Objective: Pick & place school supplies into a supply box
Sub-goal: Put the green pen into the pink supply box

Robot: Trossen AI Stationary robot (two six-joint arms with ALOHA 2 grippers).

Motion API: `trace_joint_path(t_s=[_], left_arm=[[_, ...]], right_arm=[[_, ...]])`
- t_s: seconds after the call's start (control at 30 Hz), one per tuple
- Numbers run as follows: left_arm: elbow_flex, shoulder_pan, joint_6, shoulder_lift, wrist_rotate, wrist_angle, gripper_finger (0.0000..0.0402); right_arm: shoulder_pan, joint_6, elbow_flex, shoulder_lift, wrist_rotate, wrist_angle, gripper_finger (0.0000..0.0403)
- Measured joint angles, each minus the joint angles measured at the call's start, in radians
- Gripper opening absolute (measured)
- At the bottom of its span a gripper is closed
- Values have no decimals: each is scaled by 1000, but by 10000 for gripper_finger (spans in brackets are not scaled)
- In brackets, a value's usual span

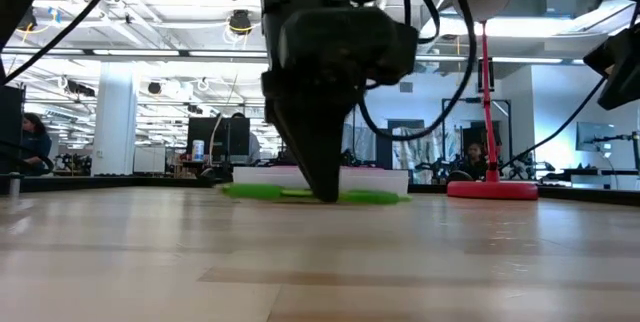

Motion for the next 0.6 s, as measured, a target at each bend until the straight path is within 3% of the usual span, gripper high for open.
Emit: trace_joint_path(t_s=[0.37, 0.6], left_arm=[[2, 55, 62, -78, -48, -55, 16], [4, 145, 167, -107, -93, -83, 16]], right_arm=[[-2, -1, 0, 0, 21, -12, 98], [-2, -1, 0, 0, 27, -14, 98]])
